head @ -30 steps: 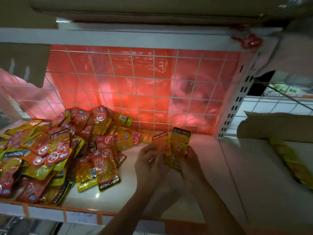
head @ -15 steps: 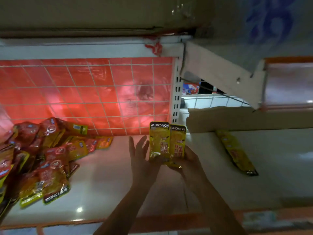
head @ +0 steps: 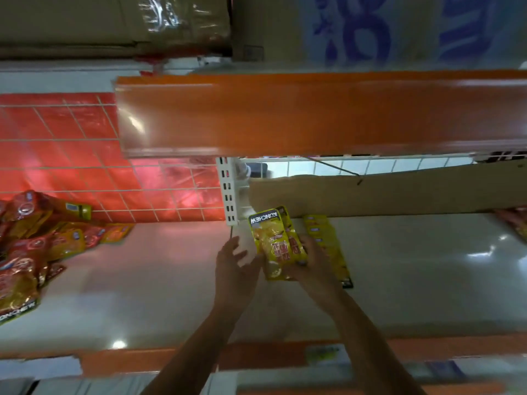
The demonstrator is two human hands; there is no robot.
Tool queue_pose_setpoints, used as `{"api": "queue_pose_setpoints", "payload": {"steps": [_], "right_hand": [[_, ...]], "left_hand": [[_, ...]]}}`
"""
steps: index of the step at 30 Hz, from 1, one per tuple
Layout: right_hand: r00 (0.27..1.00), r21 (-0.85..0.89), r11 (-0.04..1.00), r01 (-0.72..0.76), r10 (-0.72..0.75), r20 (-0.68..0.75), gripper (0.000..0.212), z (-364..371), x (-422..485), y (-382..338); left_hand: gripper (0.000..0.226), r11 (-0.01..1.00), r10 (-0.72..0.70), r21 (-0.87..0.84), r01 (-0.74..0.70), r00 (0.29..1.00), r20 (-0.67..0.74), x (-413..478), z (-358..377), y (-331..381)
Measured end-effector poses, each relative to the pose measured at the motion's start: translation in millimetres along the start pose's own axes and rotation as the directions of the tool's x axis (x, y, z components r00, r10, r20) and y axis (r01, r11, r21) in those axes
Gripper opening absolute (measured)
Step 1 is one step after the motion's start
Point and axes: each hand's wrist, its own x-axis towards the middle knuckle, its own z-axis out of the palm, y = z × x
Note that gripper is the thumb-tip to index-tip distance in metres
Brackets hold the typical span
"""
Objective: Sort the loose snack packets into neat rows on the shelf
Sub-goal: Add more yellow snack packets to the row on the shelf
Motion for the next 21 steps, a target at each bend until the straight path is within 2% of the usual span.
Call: {"api": "queue_pose_setpoints", "payload": {"steps": [1, 3, 6, 8, 9, 11, 13, 16, 18, 21], "right_hand": [[0.999, -0.12, 0.992, 0.023, -0.02, 0.025, 0.044, -12.8, 0.5, -1.5], [0.997, -0.325, 0.944, 0.055, -0.034, 0.072, 0.042, -36.7, 0.8, -3.9], [0.997, -0.413, 0.91, 0.035, -0.001, 0.081, 0.04, -60.4, 2.4, -5.1], [0.994, -0.363, 0.932, 0.021, 0.018, 0.105, 0.036, -67.2, 4.3, -5.3], [0.993, -0.308, 0.951, 0.012, 0.025, 0.115, 0.033, -69.6, 5.1, -5.5], [0.995, -0.179, 0.984, -0.013, 0.031, 0.098, 0.026, -75.9, 7.4, -5.1], [0.997, -0.048, 0.998, -0.042, 0.045, 0.062, 0.023, -81.9, 8.1, -6.4], [0.997, 0.111, 0.991, -0.077, 0.079, -0.016, 0.021, -86.2, 9.4, -9.7], [0.993, 0.141, 0.986, -0.084, 0.095, -0.075, 0.023, -85.6, 10.6, -6.1], [0.985, 0.068, 0.986, -0.15, 0.155, -0.075, 0.041, -82.0, 8.9, 3.5]], "left_hand": [[0.07, 0.996, 0.06, 0.066, -0.057, 0.997, -0.041, -0.2, 2.5, -0.4], [0.083, 0.933, 0.253, 0.267, -0.239, 0.967, -0.017, -2.3, 6.9, 1.1], [0.078, 0.742, 0.519, 0.426, -0.517, 0.846, 0.123, -5.0, 14.8, 9.3], [0.071, 0.646, 0.508, 0.503, -0.574, 0.815, 0.279, -7.8, 21.4, 18.9], [0.07, 0.642, 0.433, 0.514, -0.568, 0.823, 0.368, -8.8, 24.6, 24.5], [0.069, 0.725, 0.225, 0.485, -0.488, 0.834, 0.503, -9.6, 27.9, 29.6], [0.059, 0.844, 0.128, 0.384, -0.375, 0.835, 0.535, -9.2, 28.6, 31.4], [0.038, 0.955, -0.001, 0.249, -0.163, 0.834, 0.552, -12.2, 33.4, 35.7], [0.034, 0.996, -0.058, 0.092, 0.009, 0.834, 0.548, -15.6, 40.5, 33.5], [0.047, 0.966, -0.083, -0.166, 0.2, 0.843, 0.531, -22.0, 51.1, 33.3]]}}
